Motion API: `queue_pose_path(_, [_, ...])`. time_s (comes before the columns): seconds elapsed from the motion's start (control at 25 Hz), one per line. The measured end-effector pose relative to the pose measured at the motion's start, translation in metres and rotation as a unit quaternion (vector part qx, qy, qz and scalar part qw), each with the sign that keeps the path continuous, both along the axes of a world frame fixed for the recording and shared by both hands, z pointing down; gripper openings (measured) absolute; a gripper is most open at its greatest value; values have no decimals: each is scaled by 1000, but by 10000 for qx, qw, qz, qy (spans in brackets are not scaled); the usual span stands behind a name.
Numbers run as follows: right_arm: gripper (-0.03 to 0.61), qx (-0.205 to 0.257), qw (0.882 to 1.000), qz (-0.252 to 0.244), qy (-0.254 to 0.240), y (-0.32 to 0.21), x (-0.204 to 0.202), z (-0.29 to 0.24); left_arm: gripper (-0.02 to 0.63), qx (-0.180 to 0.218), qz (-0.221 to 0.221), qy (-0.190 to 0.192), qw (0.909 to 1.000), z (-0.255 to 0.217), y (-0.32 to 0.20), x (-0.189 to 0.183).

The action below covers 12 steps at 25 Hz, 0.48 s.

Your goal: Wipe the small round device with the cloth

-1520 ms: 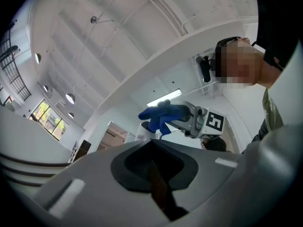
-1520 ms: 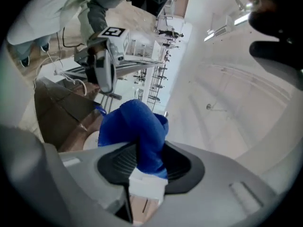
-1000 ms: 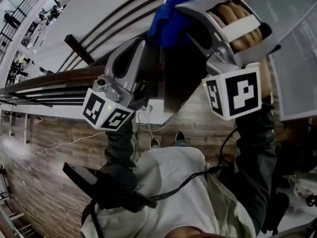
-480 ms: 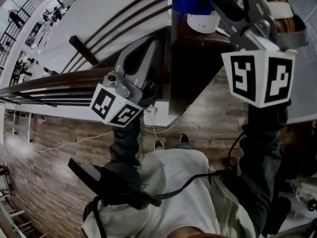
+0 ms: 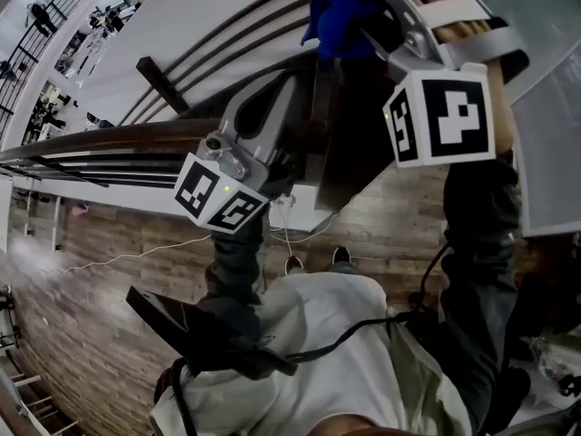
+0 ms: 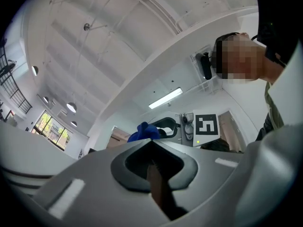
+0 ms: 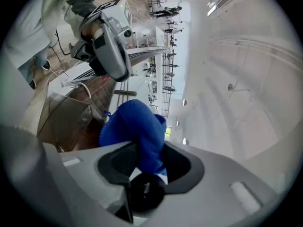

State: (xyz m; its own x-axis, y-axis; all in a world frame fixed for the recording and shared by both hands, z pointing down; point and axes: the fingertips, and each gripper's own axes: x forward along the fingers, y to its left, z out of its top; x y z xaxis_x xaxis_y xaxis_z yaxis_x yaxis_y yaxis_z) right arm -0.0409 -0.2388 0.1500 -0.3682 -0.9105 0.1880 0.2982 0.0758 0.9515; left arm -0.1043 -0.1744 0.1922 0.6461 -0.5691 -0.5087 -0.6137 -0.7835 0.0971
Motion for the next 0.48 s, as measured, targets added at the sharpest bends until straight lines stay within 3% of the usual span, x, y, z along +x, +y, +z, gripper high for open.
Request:
queue_pose_path(0.12, [149, -87, 9998, -1, 168, 8, 0, 5, 2, -24, 18, -4, 10000, -2, 3, 0])
queue_pose_path(0.2, [149, -168, 9996, -235, -16, 21, -2, 0, 2, -53, 24, 32, 10000, -1, 3, 0])
queue_pose_path(0.28, [149, -286, 9960, -689, -492, 34, -7, -16, 2, -93, 39, 80, 9999, 2, 1, 0])
queue_pose_path(0.4, [149, -390, 9779, -1546, -1353, 41, -14, -67, 2, -130, 98, 98, 9998, 4, -4, 1])
queue_pose_path(0.48, [149, -762, 9655, -1385, -2071, 25, 3, -91, 2, -151, 132, 107, 9997, 7, -7, 1])
